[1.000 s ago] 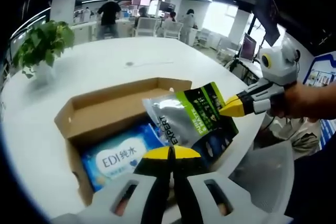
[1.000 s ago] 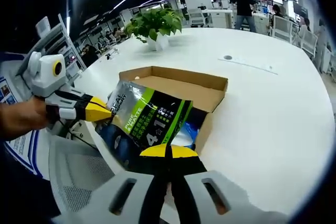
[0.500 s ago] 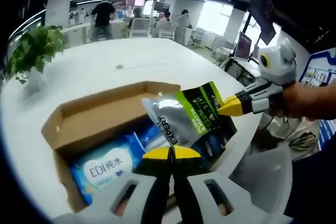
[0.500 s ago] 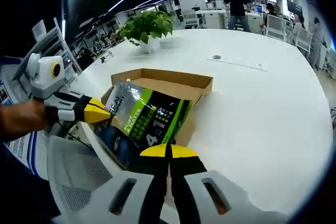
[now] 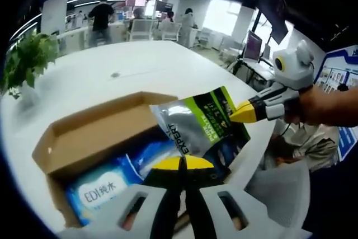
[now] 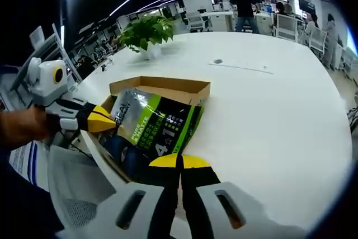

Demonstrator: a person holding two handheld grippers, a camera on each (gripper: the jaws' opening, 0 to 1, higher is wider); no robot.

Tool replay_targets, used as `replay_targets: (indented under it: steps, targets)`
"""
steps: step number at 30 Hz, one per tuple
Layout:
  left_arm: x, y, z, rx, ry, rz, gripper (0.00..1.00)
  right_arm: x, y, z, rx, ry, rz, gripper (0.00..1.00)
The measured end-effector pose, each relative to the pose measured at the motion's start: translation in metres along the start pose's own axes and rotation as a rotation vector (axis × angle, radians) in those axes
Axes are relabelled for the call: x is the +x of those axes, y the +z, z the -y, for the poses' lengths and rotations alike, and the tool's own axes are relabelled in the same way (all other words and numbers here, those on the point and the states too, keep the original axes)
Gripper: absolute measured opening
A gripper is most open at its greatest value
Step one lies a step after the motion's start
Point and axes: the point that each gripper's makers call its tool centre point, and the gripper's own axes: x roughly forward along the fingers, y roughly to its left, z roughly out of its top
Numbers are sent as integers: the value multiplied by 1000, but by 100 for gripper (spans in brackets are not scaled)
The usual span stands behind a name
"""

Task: Operate the shoe box by opening the lid, removing the specified soft item, and placing it in the target area until the item is outside and the box remains undamaged.

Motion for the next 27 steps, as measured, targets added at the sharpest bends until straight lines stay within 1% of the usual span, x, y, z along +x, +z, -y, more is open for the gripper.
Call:
replay_targets:
  steps: [10, 20, 27]
  targets:
    - [19, 5, 18, 13, -36, -8, 0, -13, -6, 21, 22, -31, 6, 0]
    - [33, 7, 27, 16, -52, -21, 0, -18, -11, 36, 43, -43, 6, 0]
    - [45, 9, 36, 16, -64, -30, 0, -22, -15, 51, 55, -54, 5, 0]
